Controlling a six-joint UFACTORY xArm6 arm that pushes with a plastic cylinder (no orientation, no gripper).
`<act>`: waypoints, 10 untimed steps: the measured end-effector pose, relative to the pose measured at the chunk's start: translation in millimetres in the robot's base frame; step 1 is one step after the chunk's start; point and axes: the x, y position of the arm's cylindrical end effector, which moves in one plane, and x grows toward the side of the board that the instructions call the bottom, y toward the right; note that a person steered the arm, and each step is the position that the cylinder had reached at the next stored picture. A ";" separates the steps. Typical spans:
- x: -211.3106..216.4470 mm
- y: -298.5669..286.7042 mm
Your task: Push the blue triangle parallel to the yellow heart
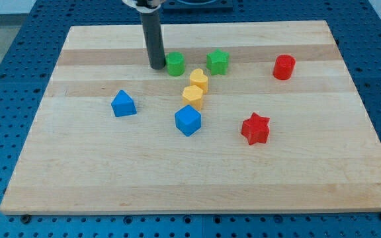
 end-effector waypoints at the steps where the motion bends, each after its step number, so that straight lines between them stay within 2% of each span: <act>1: 0.0 9.3; 3: 33.9 6.0; 4: 33.9 6.0; 7: 34.7 -77.1; 10: 113.1 -78.4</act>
